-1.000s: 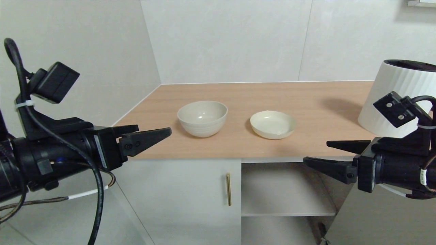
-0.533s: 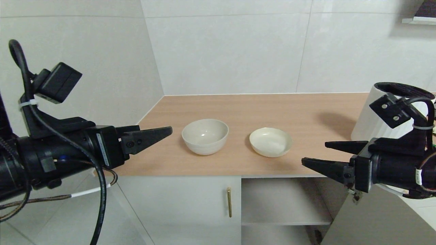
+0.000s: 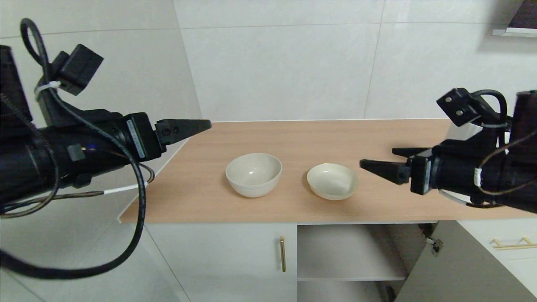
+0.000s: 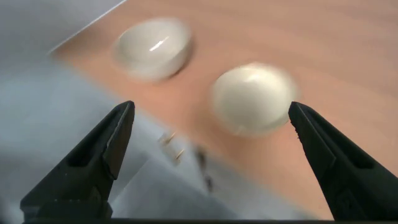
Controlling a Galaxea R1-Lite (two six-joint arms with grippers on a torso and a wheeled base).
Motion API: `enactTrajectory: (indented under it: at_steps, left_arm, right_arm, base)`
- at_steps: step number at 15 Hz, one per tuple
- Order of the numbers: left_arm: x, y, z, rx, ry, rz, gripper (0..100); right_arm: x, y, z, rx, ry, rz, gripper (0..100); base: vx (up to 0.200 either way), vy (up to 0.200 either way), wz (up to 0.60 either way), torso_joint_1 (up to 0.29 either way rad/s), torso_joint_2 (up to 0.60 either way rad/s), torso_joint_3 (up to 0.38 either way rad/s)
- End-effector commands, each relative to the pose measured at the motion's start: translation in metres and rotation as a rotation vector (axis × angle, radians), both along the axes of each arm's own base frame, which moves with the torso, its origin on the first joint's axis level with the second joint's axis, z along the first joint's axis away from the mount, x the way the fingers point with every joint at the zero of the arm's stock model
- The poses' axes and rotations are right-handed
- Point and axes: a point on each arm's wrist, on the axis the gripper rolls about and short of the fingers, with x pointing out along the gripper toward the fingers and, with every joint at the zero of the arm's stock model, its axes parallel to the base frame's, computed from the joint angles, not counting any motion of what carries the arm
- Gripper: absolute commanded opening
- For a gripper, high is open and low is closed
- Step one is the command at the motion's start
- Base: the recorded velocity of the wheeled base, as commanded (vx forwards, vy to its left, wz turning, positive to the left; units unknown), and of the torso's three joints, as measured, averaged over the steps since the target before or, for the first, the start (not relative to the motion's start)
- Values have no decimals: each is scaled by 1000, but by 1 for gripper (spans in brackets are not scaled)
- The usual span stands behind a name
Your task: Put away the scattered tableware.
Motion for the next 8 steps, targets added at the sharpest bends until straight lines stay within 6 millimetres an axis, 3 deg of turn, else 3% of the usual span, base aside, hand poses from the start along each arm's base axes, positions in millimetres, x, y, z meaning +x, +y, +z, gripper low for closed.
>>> enactTrajectory:
  at_steps: [1,5,8]
  left_arm:
    - [33,-9,-12,20,102,17,100]
    - [91,-21,-35,77,350,73,100]
    - [130,-29,-76,133,460,242,100]
  right_arm:
    - [49,14,1,-33,58,-117,100]
    - [73,10,-14,6,184,-237,100]
    - [74,6,-16,-24,192,-318,100]
  base:
    - [0,0,0,0,0,0]
    - [0,0,0,0,0,0]
    - [0,0,0,0,0,0]
